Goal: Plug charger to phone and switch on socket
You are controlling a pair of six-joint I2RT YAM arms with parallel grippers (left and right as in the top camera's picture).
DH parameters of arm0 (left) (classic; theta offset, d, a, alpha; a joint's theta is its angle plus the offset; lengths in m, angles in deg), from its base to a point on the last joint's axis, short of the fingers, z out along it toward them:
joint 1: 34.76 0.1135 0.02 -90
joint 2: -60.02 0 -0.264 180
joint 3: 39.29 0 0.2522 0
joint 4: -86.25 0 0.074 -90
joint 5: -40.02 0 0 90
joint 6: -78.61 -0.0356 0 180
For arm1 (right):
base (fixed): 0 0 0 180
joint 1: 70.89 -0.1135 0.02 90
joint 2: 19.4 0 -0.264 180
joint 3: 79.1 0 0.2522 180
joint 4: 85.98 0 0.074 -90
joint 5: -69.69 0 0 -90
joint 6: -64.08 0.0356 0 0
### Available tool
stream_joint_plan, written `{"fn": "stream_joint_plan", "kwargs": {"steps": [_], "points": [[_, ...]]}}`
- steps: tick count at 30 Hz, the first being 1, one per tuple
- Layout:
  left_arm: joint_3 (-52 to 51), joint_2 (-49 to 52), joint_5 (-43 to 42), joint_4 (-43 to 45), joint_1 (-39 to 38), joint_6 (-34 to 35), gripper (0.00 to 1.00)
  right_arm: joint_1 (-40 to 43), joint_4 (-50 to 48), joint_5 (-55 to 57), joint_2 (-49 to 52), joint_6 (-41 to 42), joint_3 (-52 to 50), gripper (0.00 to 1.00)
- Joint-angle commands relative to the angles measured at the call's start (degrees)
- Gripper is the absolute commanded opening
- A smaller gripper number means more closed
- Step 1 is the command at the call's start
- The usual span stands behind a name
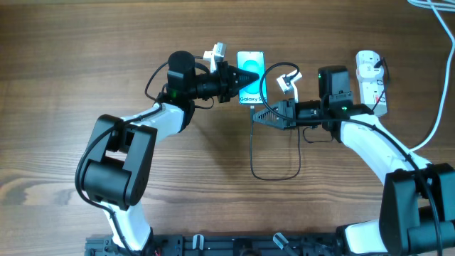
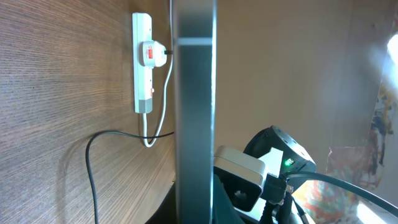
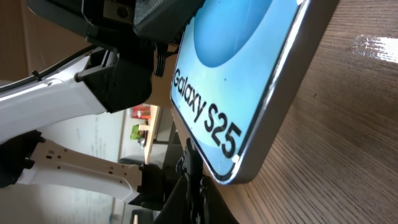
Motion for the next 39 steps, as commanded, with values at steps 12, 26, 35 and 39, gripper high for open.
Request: {"fn": "stream_joint_plan", "kwargs": {"steps": [12, 26, 35, 39], "points": [[1.4, 0.2, -1.5, 0.6, -0.2, -1.8, 0.04, -0.2, -0.2, -1.6, 1.0, -1.2, -0.6, 0.04], [1.4, 0.2, -1.6, 0.6, -0.2, -1.8, 0.04, -0.2, -0.2, -1.4, 1.0, -1.2, -0.6, 0.04], [1.4, 0.2, -1.6, 0.6, -0.2, -2.3, 0.04, -0.2, -0.2, -1.6, 1.0, -1.3, -0.6, 0.04], [1.4, 0.2, -1.6, 0.6, -0.2, -3.0, 0.04, -0.2, -0.1, -1.6, 1.0, -1.3, -0.6, 0.04]]}}
